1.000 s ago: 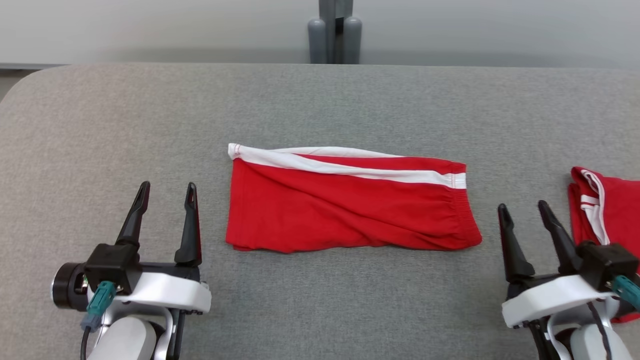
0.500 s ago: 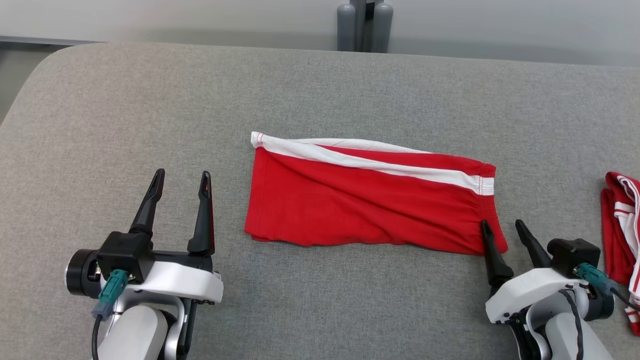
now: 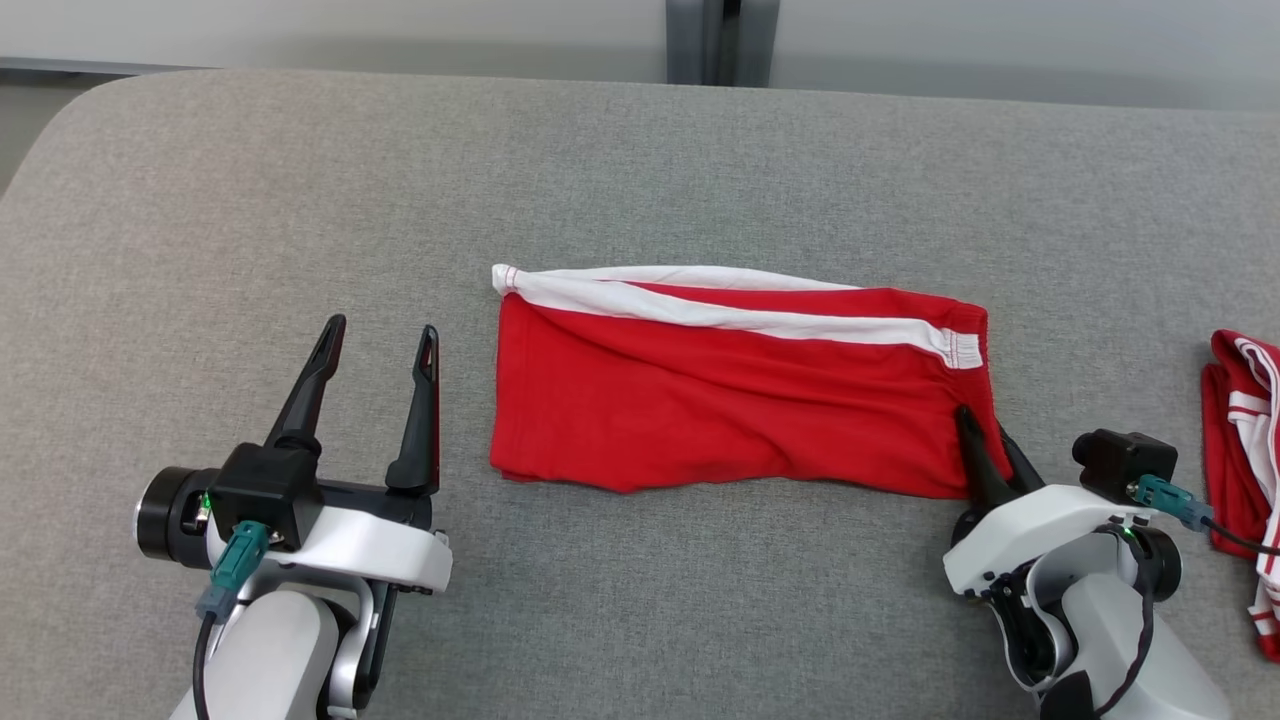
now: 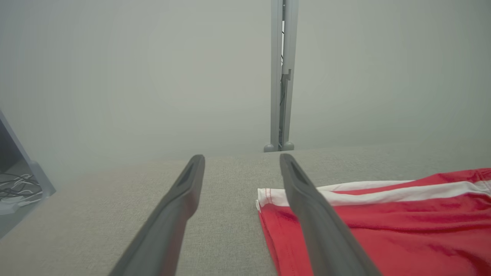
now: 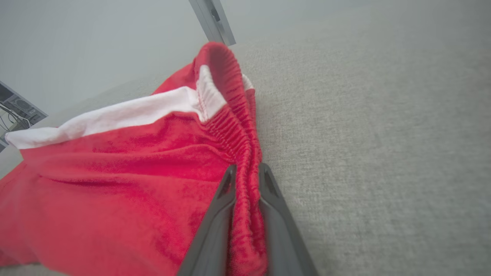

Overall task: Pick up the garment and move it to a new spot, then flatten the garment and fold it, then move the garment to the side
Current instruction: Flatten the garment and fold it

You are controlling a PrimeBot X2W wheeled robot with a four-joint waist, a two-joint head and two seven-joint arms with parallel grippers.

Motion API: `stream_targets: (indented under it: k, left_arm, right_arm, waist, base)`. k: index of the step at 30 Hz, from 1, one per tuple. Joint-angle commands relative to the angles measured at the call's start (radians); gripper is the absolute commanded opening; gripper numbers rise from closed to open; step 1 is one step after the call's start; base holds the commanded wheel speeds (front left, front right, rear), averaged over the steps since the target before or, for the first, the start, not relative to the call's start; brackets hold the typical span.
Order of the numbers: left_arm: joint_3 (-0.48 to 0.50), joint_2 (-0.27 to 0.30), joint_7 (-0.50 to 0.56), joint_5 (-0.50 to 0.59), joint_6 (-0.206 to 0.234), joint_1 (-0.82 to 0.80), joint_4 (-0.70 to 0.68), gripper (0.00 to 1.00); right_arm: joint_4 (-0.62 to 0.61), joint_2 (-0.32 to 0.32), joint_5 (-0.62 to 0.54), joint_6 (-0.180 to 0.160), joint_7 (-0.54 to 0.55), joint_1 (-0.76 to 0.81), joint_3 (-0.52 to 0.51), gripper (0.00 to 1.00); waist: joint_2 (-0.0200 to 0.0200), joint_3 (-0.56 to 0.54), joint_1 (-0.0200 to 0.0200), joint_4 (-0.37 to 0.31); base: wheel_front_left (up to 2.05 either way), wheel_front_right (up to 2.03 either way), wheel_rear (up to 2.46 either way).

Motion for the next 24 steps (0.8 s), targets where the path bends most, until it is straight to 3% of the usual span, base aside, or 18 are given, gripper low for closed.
stream_targets:
  k: [1, 12, 17, 24]
  left_arm:
    - [0.002, 0.004, -0.003, 0.006, -0.007, -0.012, 0.002, 1.0]
    - [0.026, -0.001, -0.003, 0.009, -0.012, -0.008, 0.007, 1.0]
    - [0.03, -0.008, -0.003, 0.012, -0.015, 0.002, 0.01, 1.0]
    - [0.023, -0.016, -0.003, 0.015, -0.023, 0.012, 0.017, 1.0]
  right_arm:
    - [0.014, 0.001, 0.002, 0.0, -0.002, 0.001, -0.006, 0.0]
    - [-0.067, -0.006, 0.004, 0.0, -0.019, 0.021, -0.057, 0.0]
    - [-0.213, -0.002, 0.012, 0.0, -0.018, 0.03, 0.014, 0.0]
    - [-0.38, -0.002, 0.087, 0.0, 0.053, 0.008, 0.206, 0.0]
  waist:
    - [0.0, 0.0, 0.0, -0.004]
    - [0.0, -0.01, 0.0, -0.024]
    - [0.0, -0.024, 0.0, -0.02]
    - [0.0, -0.042, 0.0, 0.007]
  base:
    - [0.0, 0.0, 0.0]
    - [0.0, 0.0, 0.0]
    - [0.0, 0.0, 0.0]
    - [0.0, 0.0, 0.0]
